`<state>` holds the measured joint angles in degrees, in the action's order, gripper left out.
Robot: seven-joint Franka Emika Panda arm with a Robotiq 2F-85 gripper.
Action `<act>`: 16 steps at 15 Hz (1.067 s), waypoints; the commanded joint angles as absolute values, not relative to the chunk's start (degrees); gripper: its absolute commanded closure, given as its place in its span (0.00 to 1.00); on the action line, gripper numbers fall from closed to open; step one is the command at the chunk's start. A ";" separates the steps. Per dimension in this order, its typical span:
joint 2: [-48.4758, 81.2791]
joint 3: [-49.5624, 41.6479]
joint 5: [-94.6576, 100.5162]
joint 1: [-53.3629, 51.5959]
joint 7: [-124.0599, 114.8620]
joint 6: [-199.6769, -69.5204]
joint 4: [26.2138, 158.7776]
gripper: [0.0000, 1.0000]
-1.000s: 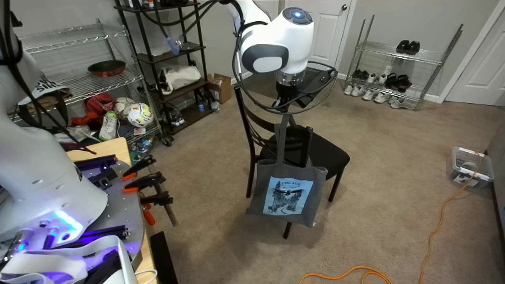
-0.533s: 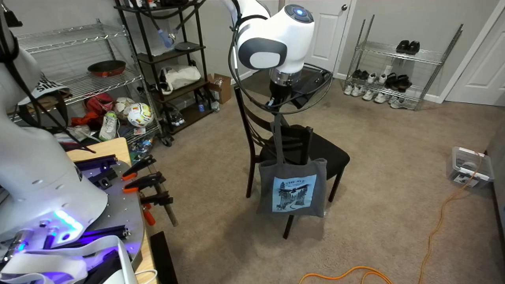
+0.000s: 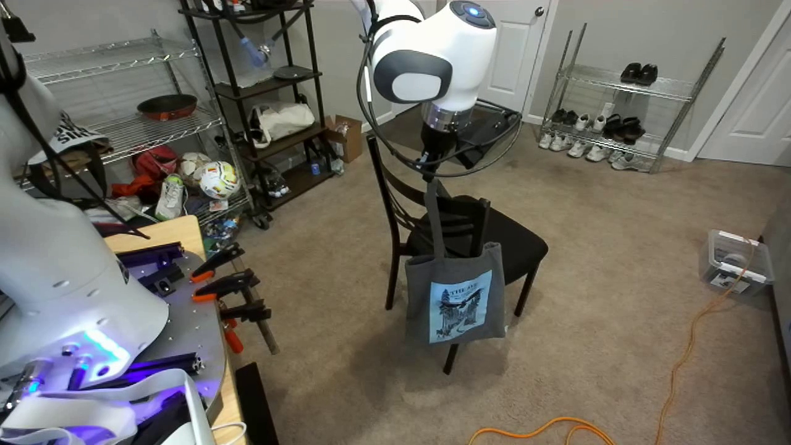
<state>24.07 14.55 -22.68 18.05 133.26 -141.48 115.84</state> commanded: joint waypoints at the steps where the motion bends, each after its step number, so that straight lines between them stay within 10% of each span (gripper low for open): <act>1: 22.40 12.69 -23.75 15.68 134.45 -140.82 117.34 0.99; 16: 26.27 9.19 -21.90 11.73 132.33 -142.04 116.08 0.99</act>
<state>25.68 10.13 -22.62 12.57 133.25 -141.52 115.90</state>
